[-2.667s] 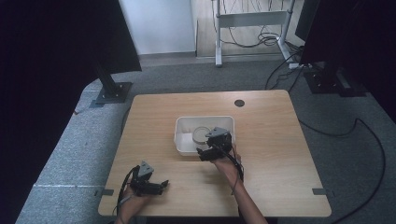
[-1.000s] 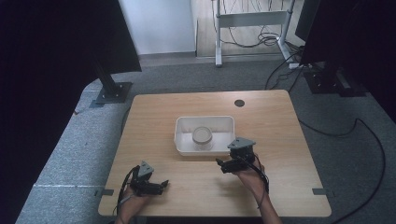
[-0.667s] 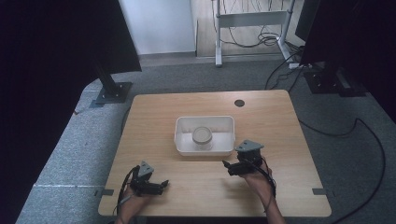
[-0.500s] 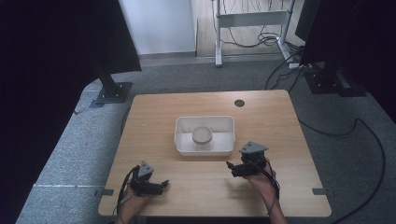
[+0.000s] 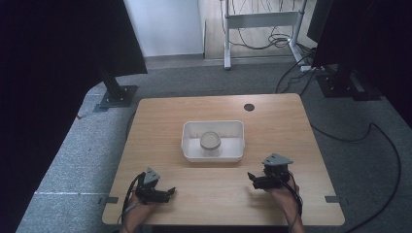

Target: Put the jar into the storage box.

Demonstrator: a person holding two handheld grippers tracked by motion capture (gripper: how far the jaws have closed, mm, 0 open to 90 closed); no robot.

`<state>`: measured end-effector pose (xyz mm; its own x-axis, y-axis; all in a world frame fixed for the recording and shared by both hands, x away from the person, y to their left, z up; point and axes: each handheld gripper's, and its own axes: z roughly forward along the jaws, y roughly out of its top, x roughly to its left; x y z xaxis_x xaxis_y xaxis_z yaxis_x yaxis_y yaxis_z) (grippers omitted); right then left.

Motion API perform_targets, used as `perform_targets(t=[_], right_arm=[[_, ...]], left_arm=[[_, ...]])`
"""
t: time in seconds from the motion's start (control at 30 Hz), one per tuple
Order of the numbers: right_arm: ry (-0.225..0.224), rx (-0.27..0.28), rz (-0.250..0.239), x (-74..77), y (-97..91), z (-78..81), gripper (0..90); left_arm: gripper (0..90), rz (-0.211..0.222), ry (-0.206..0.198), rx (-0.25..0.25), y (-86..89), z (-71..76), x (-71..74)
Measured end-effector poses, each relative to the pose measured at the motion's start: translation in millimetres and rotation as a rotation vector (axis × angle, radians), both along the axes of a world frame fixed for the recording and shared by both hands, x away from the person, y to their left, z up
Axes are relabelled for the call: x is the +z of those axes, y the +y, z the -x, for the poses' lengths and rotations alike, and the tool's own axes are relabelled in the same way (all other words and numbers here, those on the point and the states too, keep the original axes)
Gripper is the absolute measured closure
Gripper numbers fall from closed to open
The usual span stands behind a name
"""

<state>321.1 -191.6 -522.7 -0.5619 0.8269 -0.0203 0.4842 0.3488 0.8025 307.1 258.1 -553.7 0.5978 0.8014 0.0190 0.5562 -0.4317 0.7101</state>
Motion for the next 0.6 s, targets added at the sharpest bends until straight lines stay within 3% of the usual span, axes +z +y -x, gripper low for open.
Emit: perform_targets(t=[0.6], right_arm=[[0.023, -0.083, -0.021, -19.4, -32.3, 20.3, 3.0]], left_arm=[[3.8, 0.0, 0.0, 0.005, -0.3, 0.3, 0.0]])
